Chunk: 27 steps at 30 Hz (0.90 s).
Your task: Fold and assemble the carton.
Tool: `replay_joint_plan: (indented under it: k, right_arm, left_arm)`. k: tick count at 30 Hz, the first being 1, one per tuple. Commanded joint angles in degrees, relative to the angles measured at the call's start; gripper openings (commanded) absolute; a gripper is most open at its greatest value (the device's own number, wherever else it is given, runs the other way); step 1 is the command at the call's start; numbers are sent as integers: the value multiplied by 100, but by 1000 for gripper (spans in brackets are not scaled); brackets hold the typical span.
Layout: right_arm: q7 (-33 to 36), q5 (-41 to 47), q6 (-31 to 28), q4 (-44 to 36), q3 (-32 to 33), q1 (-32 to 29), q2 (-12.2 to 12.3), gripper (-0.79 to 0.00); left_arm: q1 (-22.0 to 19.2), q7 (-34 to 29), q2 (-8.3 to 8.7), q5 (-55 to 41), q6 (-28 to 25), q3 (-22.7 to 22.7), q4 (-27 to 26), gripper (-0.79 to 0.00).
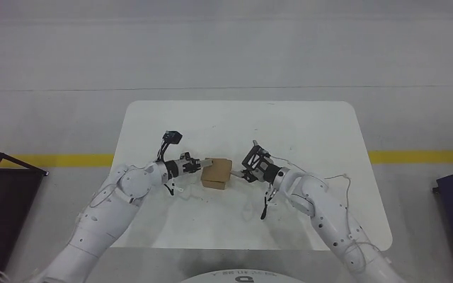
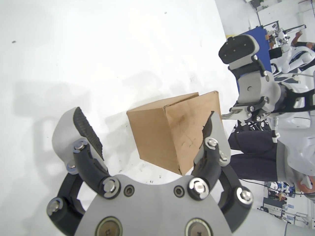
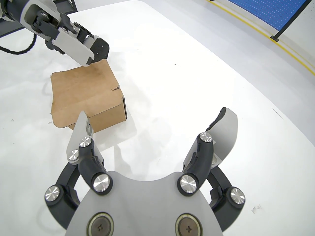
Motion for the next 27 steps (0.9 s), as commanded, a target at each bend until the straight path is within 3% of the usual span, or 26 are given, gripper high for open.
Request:
replay_joint_plan:
  k: [1,10,27]
  right_arm:
    - [21,8,2,13,-16,27,-7,0]
    - [-3,60,-16,147,-92,98,-38,0]
    - [-106,205,-146,377,-306,257,-112,0]
  left_arm:
    - [101,-45,27,26,129,-96,-14,0]
    - [134,-440,43,62,530,-82,-37,0]
    - [35,-371,3,-22,521,27,112,0]
